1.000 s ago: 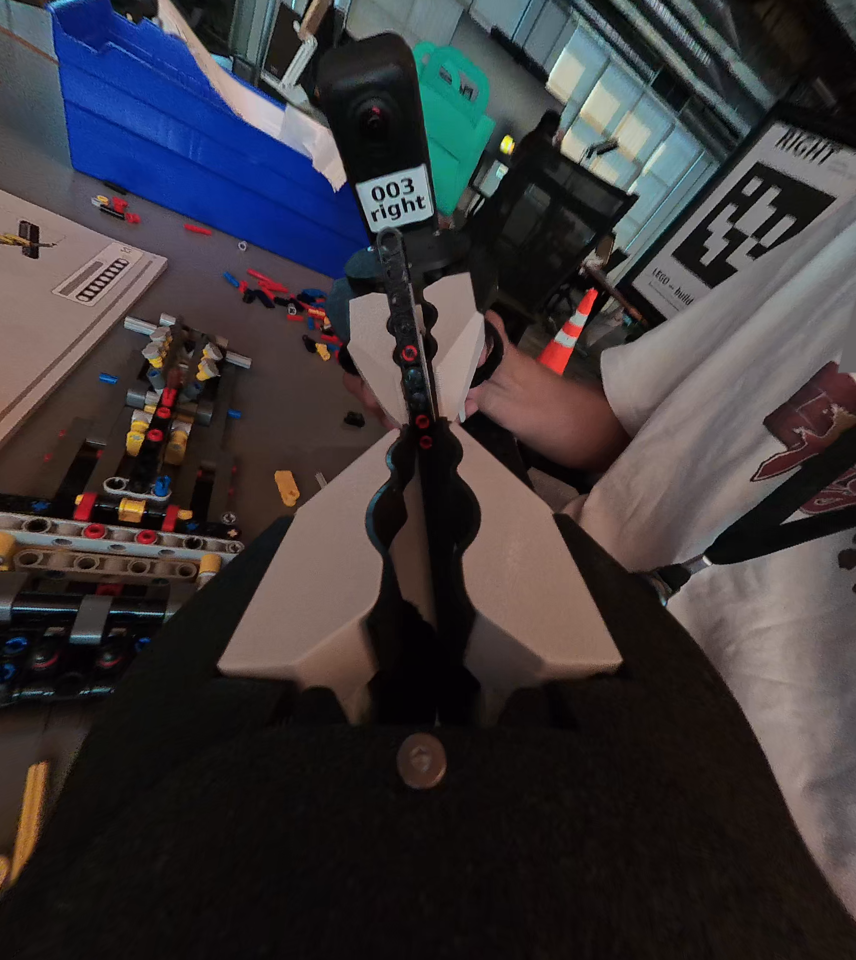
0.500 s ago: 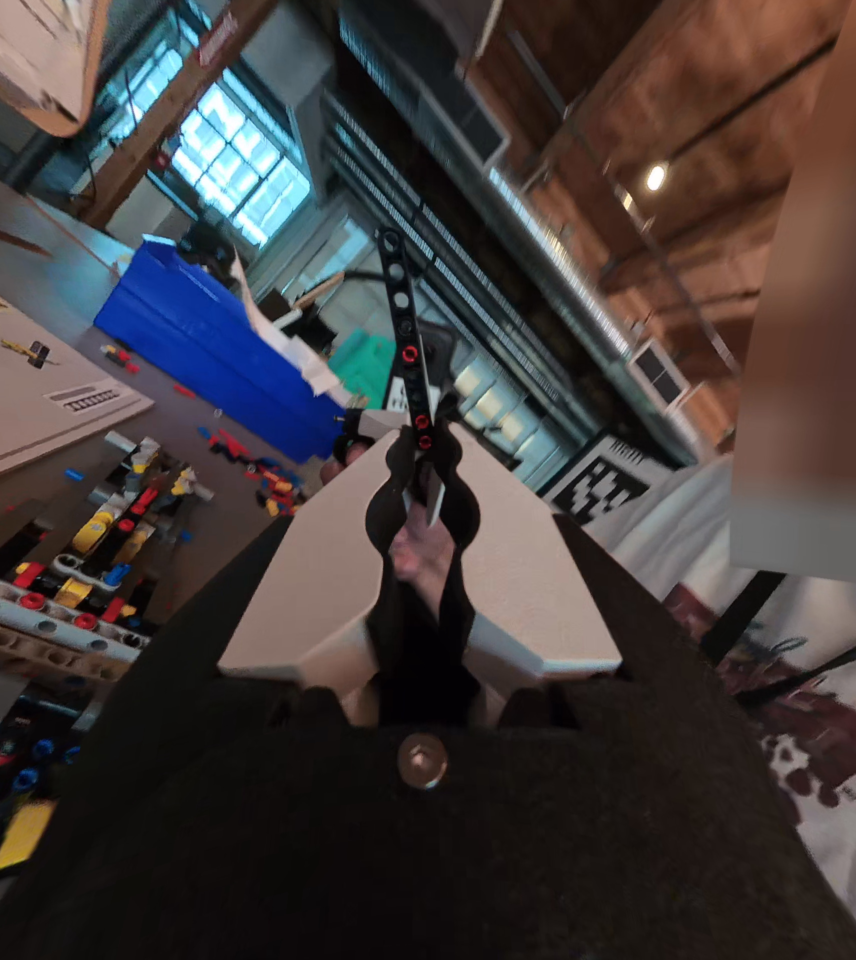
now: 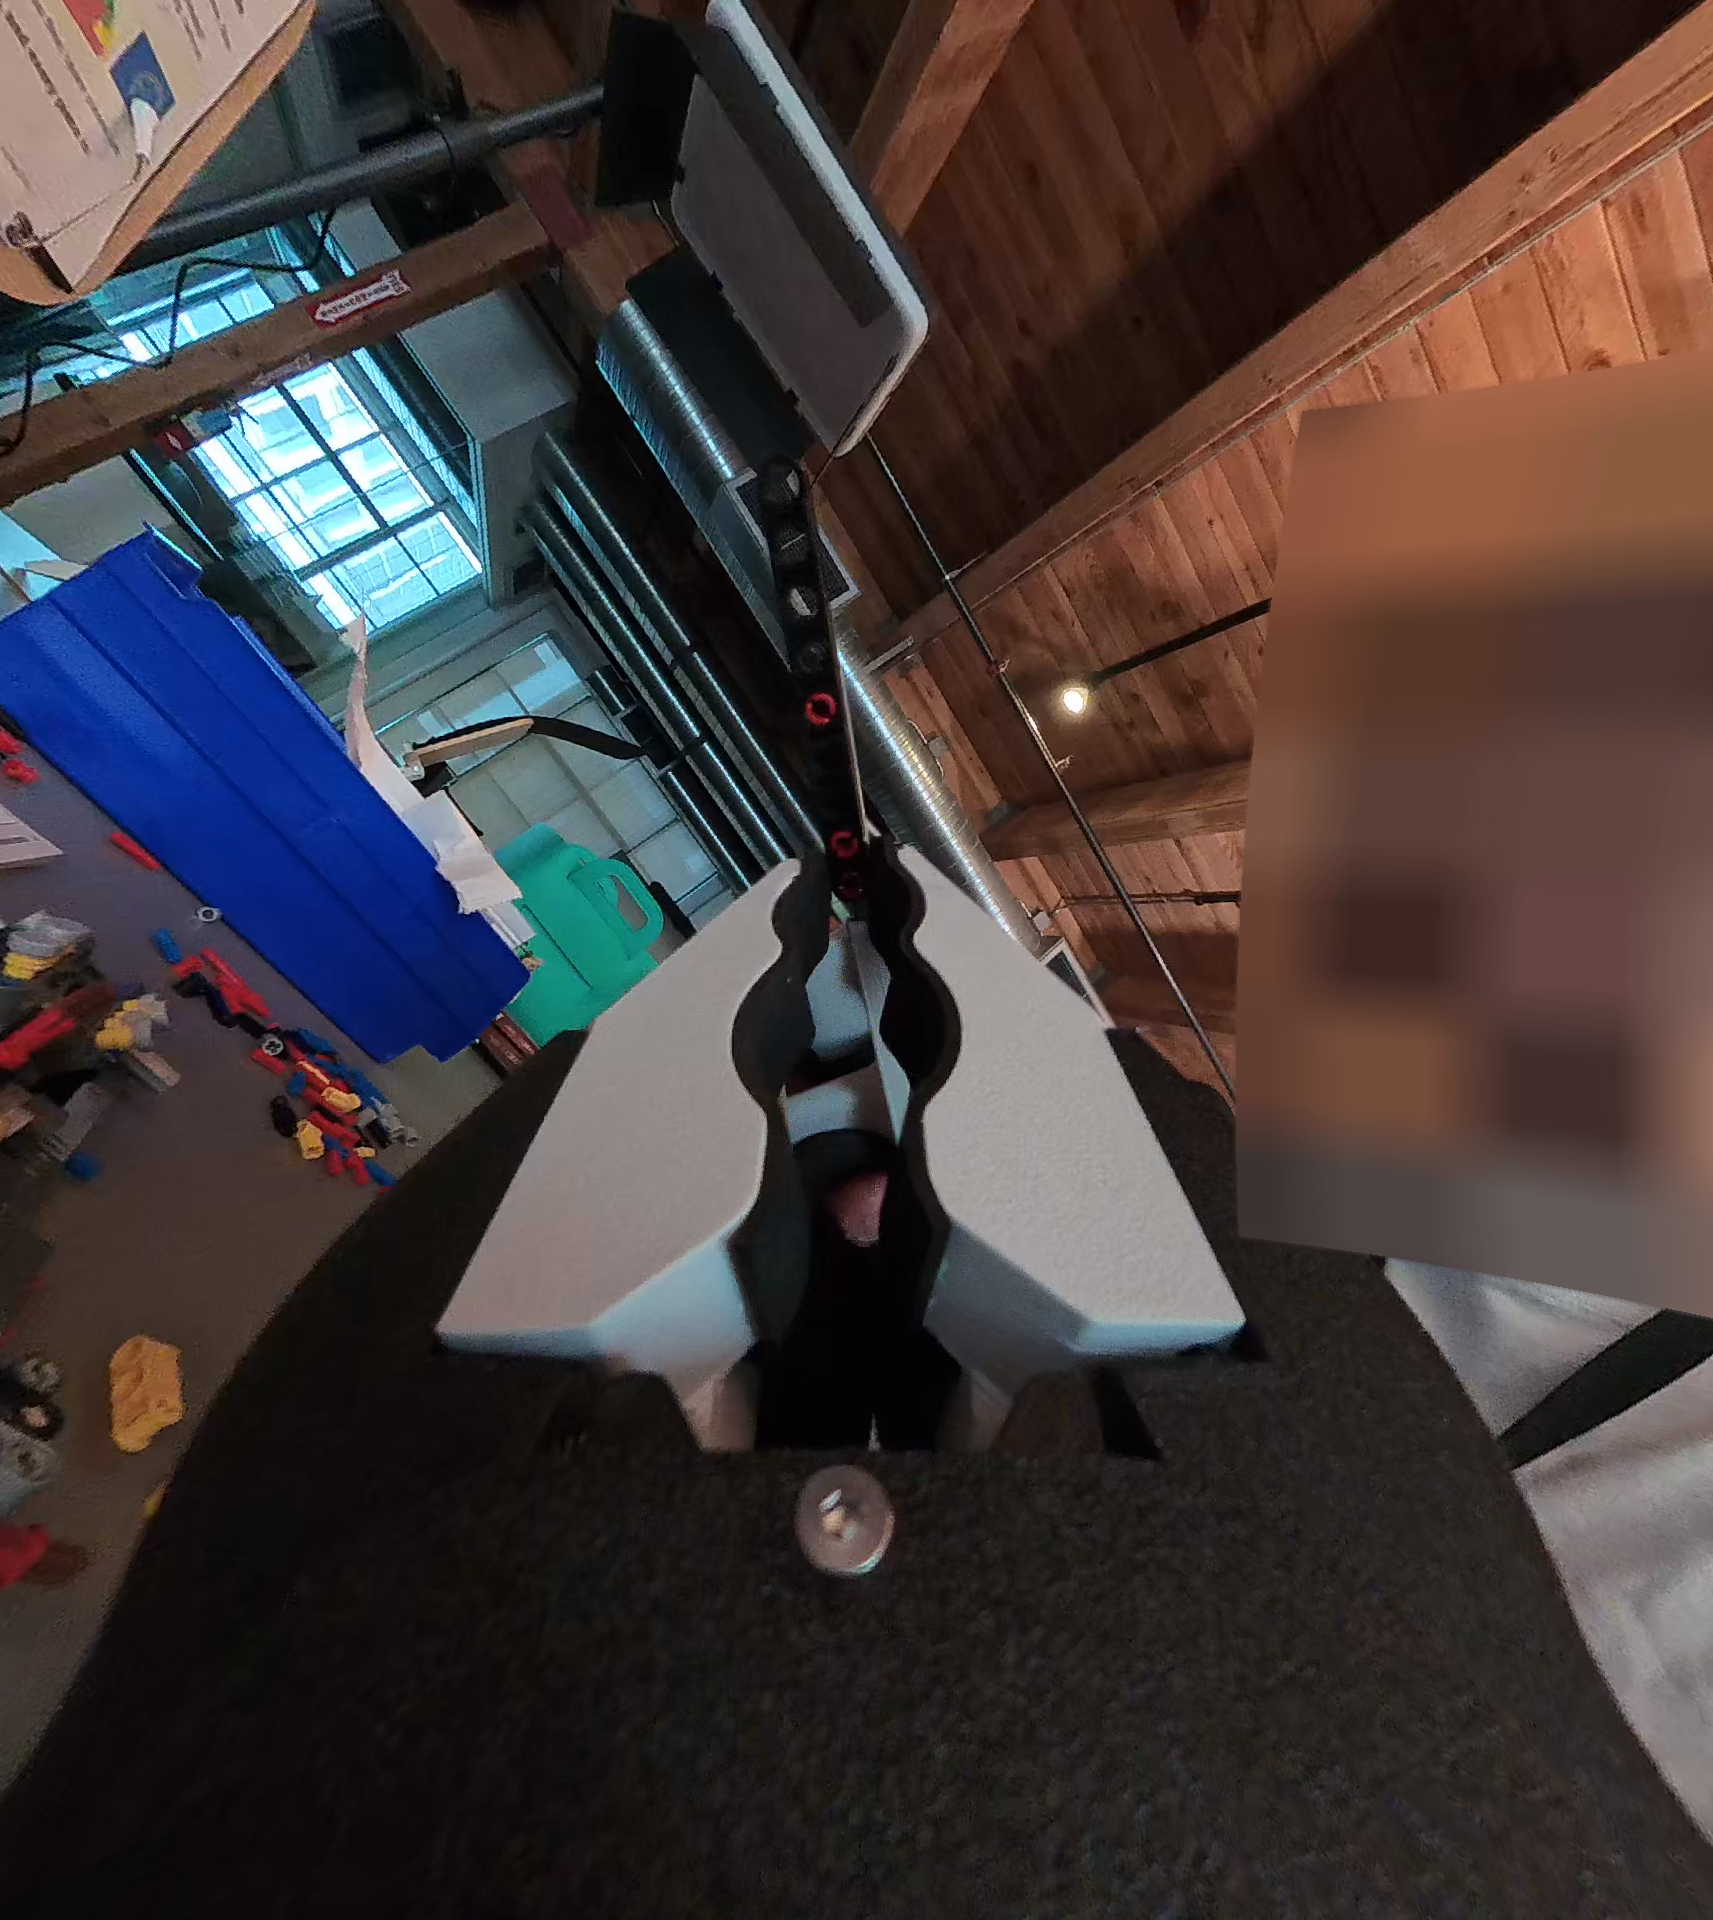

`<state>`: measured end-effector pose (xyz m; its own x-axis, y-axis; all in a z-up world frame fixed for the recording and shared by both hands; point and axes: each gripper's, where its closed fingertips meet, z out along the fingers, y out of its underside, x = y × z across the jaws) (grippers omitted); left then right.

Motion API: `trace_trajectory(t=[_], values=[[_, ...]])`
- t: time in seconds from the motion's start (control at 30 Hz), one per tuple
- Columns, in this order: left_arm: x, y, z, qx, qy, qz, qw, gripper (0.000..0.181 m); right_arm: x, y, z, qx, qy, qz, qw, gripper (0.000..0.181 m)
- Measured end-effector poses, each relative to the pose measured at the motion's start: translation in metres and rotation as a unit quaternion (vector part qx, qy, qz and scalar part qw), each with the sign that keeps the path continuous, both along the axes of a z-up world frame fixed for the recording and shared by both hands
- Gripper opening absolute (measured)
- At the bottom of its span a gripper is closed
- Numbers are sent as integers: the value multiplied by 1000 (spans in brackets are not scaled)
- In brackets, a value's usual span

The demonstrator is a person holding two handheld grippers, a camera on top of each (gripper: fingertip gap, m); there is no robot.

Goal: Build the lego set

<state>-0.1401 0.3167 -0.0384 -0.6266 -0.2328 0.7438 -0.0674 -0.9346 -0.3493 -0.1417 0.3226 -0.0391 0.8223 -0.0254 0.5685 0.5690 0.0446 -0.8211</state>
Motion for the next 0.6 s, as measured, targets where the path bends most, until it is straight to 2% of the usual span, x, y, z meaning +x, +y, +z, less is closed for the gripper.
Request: trace_trajectory(t=[0.4, 0.6], values=[[4, -6, -4, 12, 14, -8, 1000, 6, 1, 2, -7, -9, -19, 2, 1000, 11], [5, -6, -5, 30, 21, -5, 999, 6, 2, 2, -7, -2, -22, 2, 1000, 11]])
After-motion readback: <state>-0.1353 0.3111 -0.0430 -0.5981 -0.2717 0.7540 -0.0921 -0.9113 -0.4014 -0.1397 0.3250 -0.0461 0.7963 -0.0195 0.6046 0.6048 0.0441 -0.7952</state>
